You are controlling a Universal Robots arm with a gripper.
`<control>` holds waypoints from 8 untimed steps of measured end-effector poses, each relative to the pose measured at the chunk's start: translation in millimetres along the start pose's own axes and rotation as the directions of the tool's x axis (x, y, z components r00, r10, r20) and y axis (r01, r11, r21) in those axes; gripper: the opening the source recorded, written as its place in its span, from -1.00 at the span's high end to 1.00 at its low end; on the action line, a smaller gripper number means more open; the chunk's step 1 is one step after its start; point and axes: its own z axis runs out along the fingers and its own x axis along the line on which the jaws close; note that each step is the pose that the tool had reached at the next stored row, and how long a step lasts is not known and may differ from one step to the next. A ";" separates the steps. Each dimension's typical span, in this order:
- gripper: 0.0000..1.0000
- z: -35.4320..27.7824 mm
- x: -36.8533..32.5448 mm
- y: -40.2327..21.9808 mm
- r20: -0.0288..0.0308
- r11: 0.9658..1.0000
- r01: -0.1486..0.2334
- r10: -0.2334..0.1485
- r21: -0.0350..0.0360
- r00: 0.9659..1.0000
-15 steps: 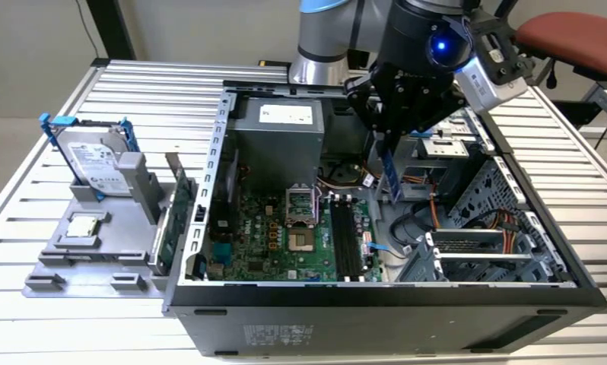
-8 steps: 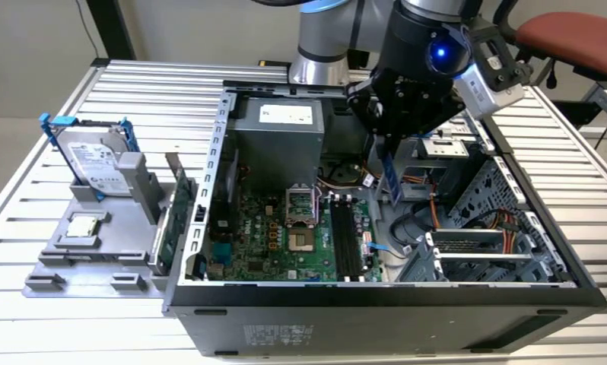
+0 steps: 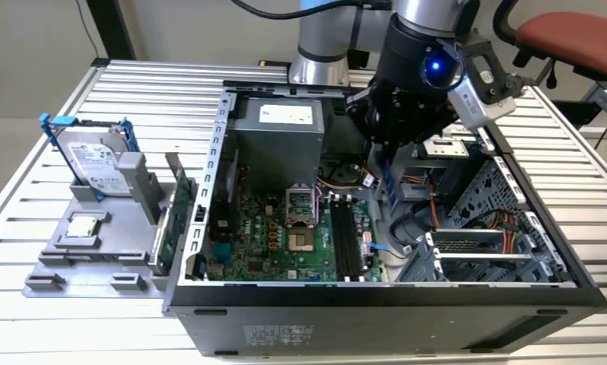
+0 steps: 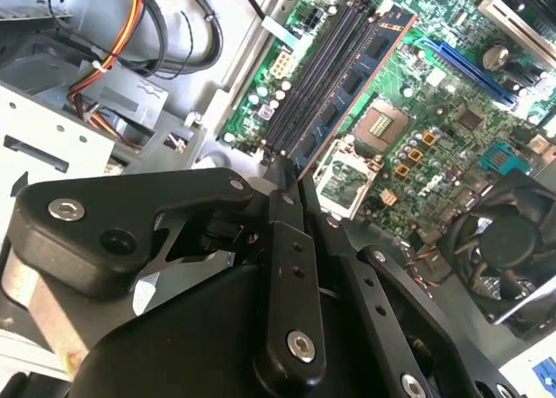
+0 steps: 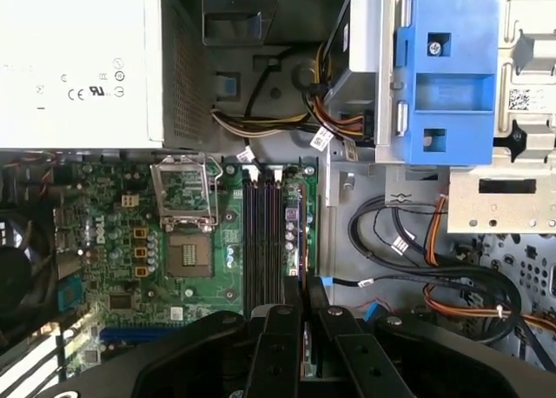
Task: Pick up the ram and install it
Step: 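Insert the ram into the slot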
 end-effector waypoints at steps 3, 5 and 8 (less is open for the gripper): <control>1.00 5.5 -0.3 0.5 0.000 1.000 -0.002 0.002 0.000 1.000; 1.00 9.0 -0.3 0.7 0.000 1.000 -0.003 0.003 0.000 1.000; 1.00 14.5 -0.4 0.8 0.000 1.000 -0.004 0.004 0.002 1.000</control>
